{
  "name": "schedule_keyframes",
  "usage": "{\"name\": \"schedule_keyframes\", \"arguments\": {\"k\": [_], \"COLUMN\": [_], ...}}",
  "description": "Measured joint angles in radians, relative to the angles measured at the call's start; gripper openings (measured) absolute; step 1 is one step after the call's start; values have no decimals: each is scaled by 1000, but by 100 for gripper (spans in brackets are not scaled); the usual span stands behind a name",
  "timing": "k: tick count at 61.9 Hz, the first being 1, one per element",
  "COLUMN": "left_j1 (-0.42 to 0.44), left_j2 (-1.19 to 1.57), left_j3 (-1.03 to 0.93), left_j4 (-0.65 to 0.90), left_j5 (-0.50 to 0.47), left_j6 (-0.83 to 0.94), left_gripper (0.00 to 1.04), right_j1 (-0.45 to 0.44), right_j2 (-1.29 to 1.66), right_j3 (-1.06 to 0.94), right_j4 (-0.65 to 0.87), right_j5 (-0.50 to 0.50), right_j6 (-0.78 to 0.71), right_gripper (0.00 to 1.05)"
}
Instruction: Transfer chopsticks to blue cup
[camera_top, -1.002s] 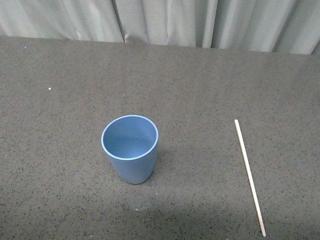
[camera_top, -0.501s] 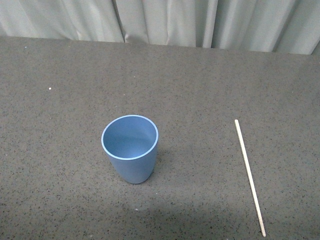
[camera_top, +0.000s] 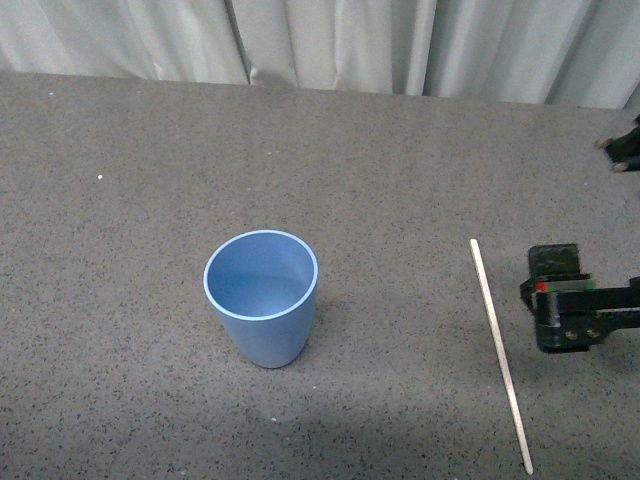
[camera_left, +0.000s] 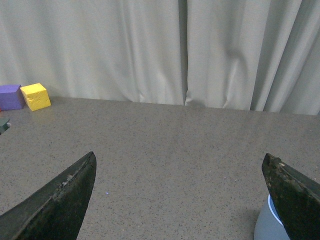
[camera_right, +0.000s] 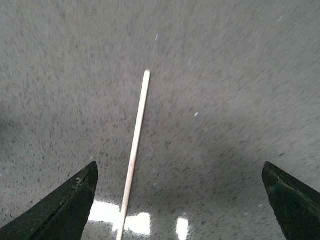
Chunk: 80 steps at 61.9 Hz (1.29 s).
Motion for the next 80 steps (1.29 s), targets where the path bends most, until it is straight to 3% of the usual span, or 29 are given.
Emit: {"name": "schedule_keyframes", "arguments": {"k": [26, 40, 51, 60, 71, 80], "left_j1": [0, 0, 0, 0, 0, 0], "left_j2": [0, 0, 0, 0, 0, 0], "left_j3": [0, 0, 0, 0, 0, 0], "left_j4": [0, 0, 0, 0, 0, 0], "left_j5": [0, 0, 0, 0, 0, 0], "left_j6": [0, 0, 0, 0, 0, 0], "left_gripper": [98, 98, 98, 98, 98, 98], "right_j1": [29, 47, 40, 35, 29, 39], "right_j2": [319, 372, 381, 378, 339, 210], "right_j3": [277, 321, 335, 333, 280, 191], "right_j4": [-175, -219, -243, -244, -180, 16], "right_j5": [-79, -74, -63, -76, -98, -128], "right_j6": [134, 158, 174, 178, 176, 144], "right_gripper": [94, 61, 22, 0, 1, 1]}}
